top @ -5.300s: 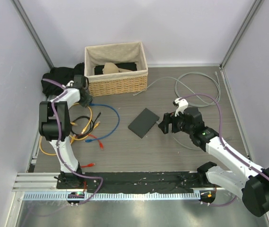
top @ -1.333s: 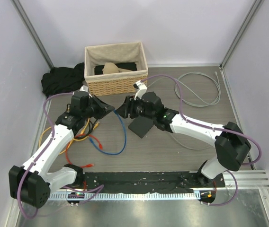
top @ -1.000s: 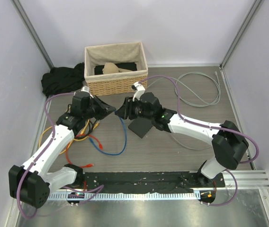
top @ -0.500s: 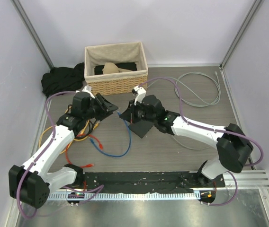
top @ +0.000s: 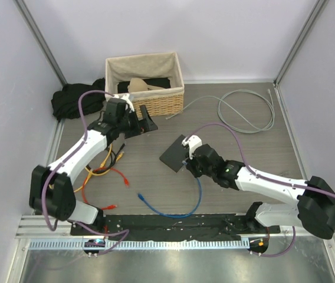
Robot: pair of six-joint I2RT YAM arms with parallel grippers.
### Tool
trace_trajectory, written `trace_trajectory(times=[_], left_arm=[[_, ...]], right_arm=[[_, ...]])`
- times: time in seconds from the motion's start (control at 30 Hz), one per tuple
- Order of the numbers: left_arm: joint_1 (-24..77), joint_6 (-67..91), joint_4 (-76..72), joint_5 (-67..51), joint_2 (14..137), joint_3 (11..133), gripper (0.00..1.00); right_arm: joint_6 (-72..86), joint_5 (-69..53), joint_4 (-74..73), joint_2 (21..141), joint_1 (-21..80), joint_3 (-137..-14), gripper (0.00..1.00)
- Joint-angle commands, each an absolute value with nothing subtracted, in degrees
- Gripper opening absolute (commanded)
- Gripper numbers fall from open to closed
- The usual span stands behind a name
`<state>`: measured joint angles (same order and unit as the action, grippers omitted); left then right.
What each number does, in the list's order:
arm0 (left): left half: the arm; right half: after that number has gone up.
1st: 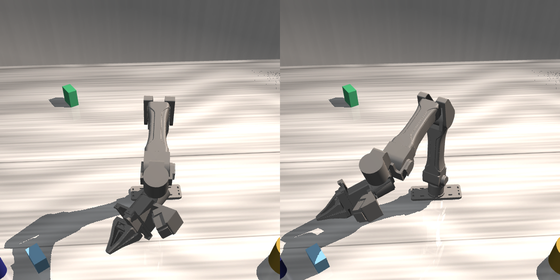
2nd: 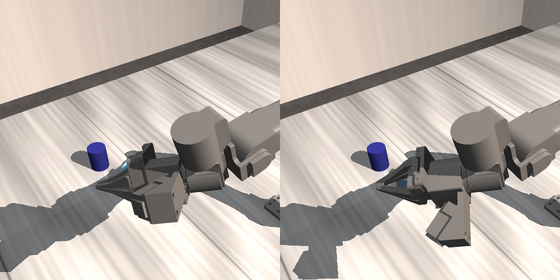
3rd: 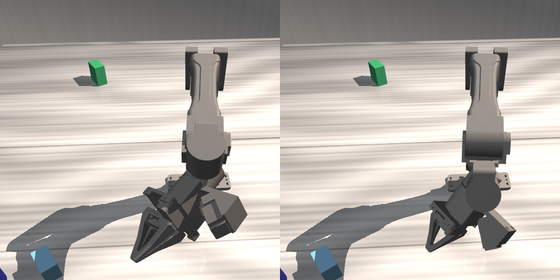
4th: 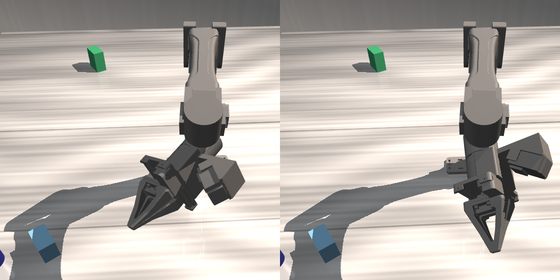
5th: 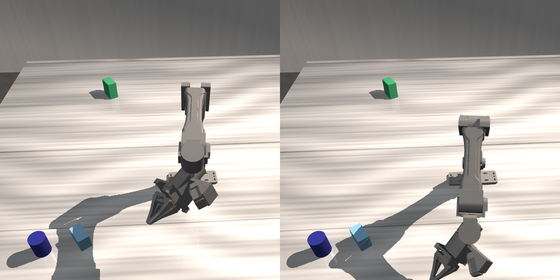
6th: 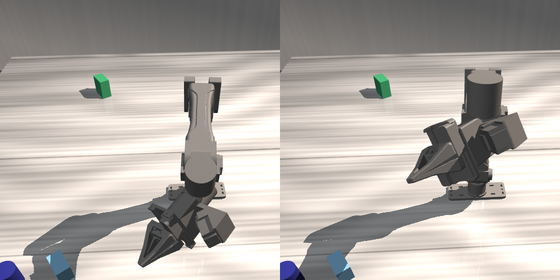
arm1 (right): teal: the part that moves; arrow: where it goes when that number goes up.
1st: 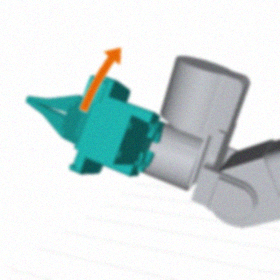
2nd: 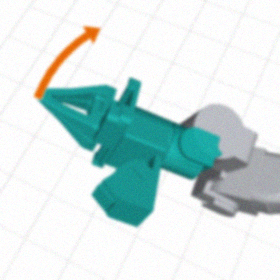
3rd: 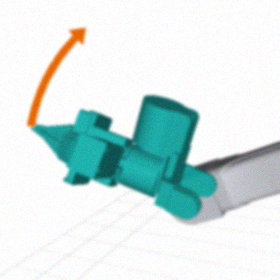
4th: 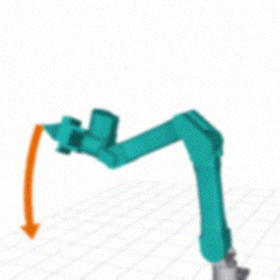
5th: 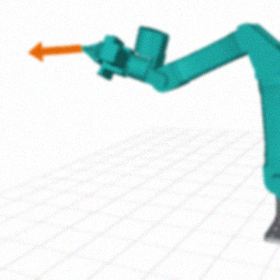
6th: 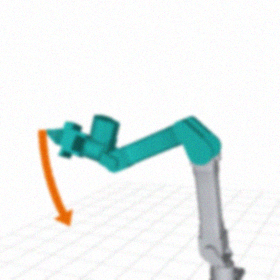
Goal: Insert the plug into the switch port
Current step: Insert the connector into the switch port.
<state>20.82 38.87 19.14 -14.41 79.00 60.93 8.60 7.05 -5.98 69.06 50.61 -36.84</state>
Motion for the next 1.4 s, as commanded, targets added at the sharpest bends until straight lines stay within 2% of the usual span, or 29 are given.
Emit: trace_trajectory(times=[0.0, 0.07, 0.33, 0.53, 0.83, 1.1, 1.37], left_arm=[[21.7, 30.8, 19.0, -18.4, 87.3, 67.0, 0.95], [22.7, 29.0, 19.4, -19.3, 90.8, 69.9, 0.96], [25.3, 25.8, 20.0, -22.7, 105.4, 77.8, 0.97], [26.2, 23.4, 20.1, -22.0, 108.6, 79.2, 0.97], [26.1, 19.9, 21.2, -16.8, 107.0, 77.3, 0.98], [25.8, 16.8, 21.6, -17.0, 108.2, 78.1, 0.98], [25.8, 14.8, 20.1, -22.5, 112.8, 83.2, 0.98]], right_arm=[[7.2, 18.8, -6.9, 67.4, 51.1, -36.6, 0.01], [7.9, 21.4, -8.0, 69.9, 51.1, -38.1, 0.01], [13.9, 18.9, -10.1, 77.8, 51.7, -40.8, 0.01], [12.7, 15.5, -4.0, 81.5, 53.3, -40.9, 0.01], [10.6, 14.0, 6.1, 88.1, 58.7, -45.1, 0.01], [10.5, 19.3, 7.6, 88.3, 61.4, -44.9, 0.01], [12.6, 25.7, 2.6, 80.4, 58.2, -37.3, 0.01]])
